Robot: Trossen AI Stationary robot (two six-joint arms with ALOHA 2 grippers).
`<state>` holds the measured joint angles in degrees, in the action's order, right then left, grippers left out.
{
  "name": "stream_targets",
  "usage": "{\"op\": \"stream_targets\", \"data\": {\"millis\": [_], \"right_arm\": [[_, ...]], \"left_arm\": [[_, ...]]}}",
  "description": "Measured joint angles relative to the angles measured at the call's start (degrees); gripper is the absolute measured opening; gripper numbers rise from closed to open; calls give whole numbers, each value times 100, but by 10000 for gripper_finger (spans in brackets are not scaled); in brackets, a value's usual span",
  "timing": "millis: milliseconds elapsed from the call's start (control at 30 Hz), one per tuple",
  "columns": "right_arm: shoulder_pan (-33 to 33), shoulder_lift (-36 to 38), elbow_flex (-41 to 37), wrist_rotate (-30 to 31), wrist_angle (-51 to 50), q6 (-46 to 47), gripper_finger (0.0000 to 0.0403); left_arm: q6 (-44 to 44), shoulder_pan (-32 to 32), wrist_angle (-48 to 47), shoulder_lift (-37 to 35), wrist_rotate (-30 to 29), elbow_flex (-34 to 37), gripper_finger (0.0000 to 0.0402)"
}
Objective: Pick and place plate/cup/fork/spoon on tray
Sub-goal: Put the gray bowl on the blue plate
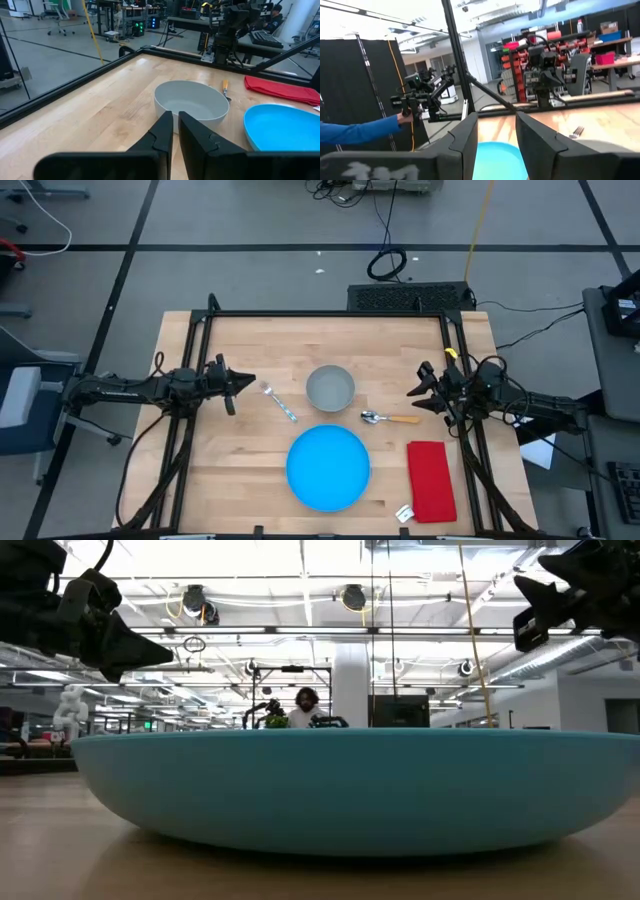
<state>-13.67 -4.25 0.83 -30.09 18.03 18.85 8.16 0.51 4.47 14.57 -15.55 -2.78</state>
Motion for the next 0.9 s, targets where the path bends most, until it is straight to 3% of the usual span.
{"op": "stream_targets", "data": {"millis": [233, 400, 500, 667, 900], "right_arm": [[0, 0, -1, 7, 97, -49, 121], [0, 0, -1, 9, 97, -26, 121], [0, 0, -1, 32, 115, -174, 121], [2, 0, -1, 618, 465, -187, 121], [2, -12, -1, 627, 620, 185, 121]], "left_arm": [[26, -2, 50, -1, 0, 1, 31], [703, -1, 110, -1, 3, 0, 31], [657, 0, 181, -2, 219, 0, 31], [611, 0, 185, -1, 445, -50, 31], [604, -1, 110, 5, 563, -420, 31]]}}
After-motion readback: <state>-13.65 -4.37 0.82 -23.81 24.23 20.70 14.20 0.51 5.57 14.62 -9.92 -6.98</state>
